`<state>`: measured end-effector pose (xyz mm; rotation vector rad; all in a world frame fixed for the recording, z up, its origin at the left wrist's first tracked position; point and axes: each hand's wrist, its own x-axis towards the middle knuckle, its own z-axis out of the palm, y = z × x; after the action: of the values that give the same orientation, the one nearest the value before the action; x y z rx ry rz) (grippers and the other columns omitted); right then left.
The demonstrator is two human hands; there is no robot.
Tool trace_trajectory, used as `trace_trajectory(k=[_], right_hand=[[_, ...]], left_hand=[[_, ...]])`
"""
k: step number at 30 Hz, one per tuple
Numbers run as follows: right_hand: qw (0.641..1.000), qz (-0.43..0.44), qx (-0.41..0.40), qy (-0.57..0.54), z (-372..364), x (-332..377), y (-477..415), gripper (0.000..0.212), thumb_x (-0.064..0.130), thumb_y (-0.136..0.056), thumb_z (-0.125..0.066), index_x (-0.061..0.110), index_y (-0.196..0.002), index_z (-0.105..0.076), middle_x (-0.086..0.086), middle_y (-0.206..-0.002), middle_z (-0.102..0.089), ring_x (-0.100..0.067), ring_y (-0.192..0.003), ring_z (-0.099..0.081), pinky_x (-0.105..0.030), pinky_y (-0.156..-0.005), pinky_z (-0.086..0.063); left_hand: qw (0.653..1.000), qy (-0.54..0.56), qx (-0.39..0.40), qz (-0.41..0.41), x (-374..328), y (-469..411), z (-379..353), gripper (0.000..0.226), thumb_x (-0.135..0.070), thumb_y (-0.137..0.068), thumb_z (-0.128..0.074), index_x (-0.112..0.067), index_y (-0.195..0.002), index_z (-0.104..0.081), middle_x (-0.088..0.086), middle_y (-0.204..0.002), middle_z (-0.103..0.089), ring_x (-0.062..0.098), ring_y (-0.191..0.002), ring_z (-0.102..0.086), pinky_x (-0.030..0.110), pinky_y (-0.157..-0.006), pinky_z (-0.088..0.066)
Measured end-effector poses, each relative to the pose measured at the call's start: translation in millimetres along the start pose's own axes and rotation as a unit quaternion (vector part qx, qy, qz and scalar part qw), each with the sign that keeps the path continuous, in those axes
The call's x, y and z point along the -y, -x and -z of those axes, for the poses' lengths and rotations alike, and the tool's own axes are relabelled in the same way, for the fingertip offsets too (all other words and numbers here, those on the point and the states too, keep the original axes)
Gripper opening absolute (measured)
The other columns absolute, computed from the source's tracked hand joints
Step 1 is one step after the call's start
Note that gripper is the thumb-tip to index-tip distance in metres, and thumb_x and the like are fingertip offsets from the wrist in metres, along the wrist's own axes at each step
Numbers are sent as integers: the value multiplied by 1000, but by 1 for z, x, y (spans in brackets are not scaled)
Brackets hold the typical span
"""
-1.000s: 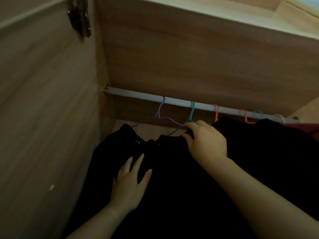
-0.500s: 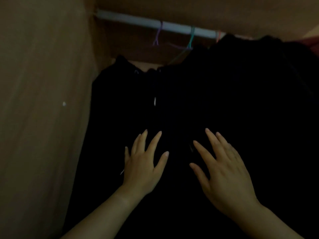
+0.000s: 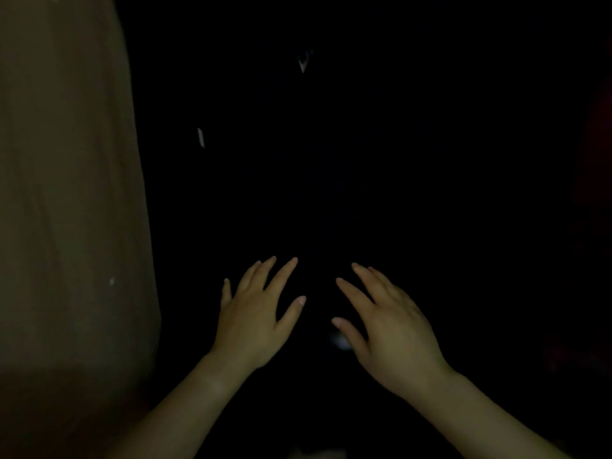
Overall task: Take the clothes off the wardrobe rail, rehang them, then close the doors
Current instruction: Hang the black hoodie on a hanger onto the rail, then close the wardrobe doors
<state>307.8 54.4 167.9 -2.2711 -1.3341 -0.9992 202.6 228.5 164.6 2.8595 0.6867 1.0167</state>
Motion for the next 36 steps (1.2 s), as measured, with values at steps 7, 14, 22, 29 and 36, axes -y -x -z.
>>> trace_trajectory(k=[7, 14, 22, 29, 36], right_hand=[[983, 22, 123, -137, 13, 9, 143, 54, 52, -92, -28, 23, -132, -49, -5, -139, -49, -24, -125, -49, -36, -89, -50], [957, 25, 205, -202, 24, 38, 281, 54, 49, -91, -33, 15, -124, -58, -11, -129, -57, -31, -116, -56, -46, -93, -49], [930, 19, 286, -232, 52, 96, 375, 54, 50, -88, -34, 15, -118, -64, -7, -126, -60, -27, -110, -60, -41, -86, -50], [932, 49, 288, -216, 99, 169, 421, 54, 49, -90, -33, 15, -120, -62, -9, -128, -59, -29, -114, -58, -42, -88, -49], [926, 13, 281, -252, 162, 266, 464, 65, 56, -89, -25, 15, -133, -51, -6, -142, -45, -26, -130, -42, -37, -103, -34]], left_hand=[[990, -17, 84, 110, -51, 183, -5, 70, -67, -82, -14, -37, -144, -30, -2, -150, -35, 22, -139, -29, 53, -109, -26], [967, -38, 133, 211, -94, 357, 7, 59, -59, -85, -31, -30, -134, -46, 2, -135, -52, 29, -121, -51, 57, -97, -40], [936, -47, 175, 302, -107, 483, 43, 59, -60, -84, -27, -29, -130, -48, 2, -132, -54, 29, -122, -49, 53, -99, -39], [946, -40, 160, 280, -97, 575, 98, 47, -54, -89, -32, -32, -130, -42, -2, -127, -57, 26, -121, -52, 53, -93, -45], [957, -31, 190, 216, -62, 663, 171, 52, -57, -91, -28, -31, -134, -43, -1, -134, -52, 23, -129, -45, 52, -100, -41]])
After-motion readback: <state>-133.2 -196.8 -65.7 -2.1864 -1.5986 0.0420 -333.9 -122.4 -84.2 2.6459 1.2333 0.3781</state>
